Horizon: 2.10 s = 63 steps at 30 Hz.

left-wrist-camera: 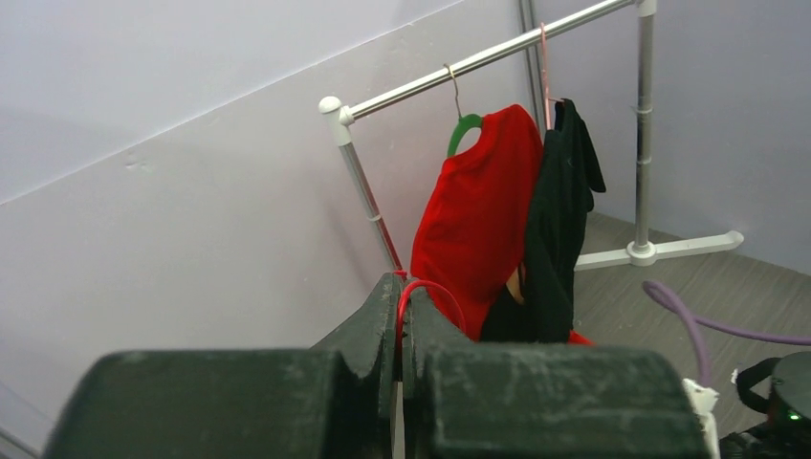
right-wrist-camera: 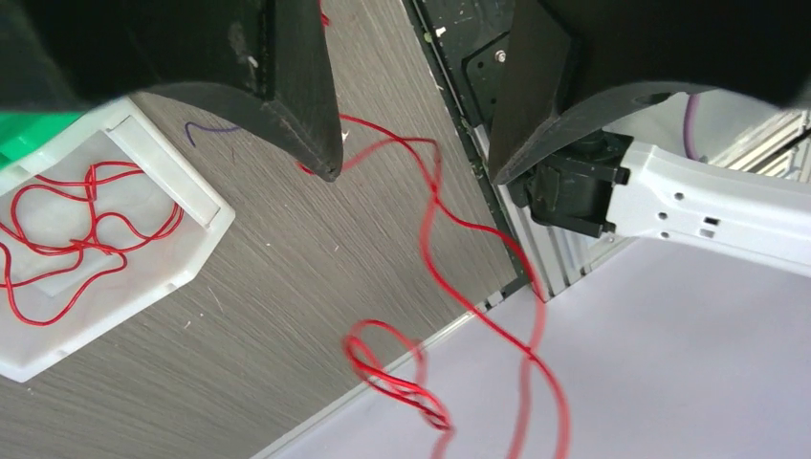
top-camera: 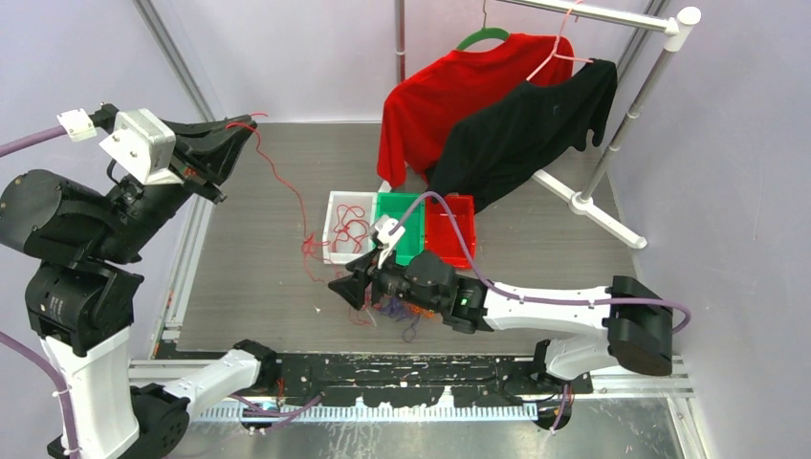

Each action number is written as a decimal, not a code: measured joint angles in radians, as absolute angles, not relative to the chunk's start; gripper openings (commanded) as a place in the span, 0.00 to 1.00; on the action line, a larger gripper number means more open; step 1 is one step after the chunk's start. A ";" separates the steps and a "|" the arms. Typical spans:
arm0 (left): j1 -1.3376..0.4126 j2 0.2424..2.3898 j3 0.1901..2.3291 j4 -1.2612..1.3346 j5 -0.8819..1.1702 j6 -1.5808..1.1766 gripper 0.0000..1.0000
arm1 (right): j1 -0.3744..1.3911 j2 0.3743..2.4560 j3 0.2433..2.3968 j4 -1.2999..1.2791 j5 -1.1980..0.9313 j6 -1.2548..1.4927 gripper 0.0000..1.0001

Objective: Untangle the cables

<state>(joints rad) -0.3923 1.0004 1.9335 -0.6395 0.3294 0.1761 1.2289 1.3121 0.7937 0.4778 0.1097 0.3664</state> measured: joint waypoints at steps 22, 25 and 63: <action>-0.392 0.963 1.912 -0.657 0.364 0.165 0.00 | 1.239 1.415 0.841 0.561 0.036 0.422 0.62; -0.392 0.960 1.909 -0.657 0.368 0.165 0.00 | 1.240 1.385 0.818 0.550 0.067 0.427 0.62; -0.392 0.958 1.908 -0.664 0.371 0.165 0.00 | 1.243 1.502 0.943 0.481 0.051 0.439 0.09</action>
<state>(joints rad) -0.3923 0.9581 1.9083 -0.6643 0.3710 0.1650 1.2427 1.5024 0.9432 0.4812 0.0509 0.4389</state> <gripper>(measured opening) 0.010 0.252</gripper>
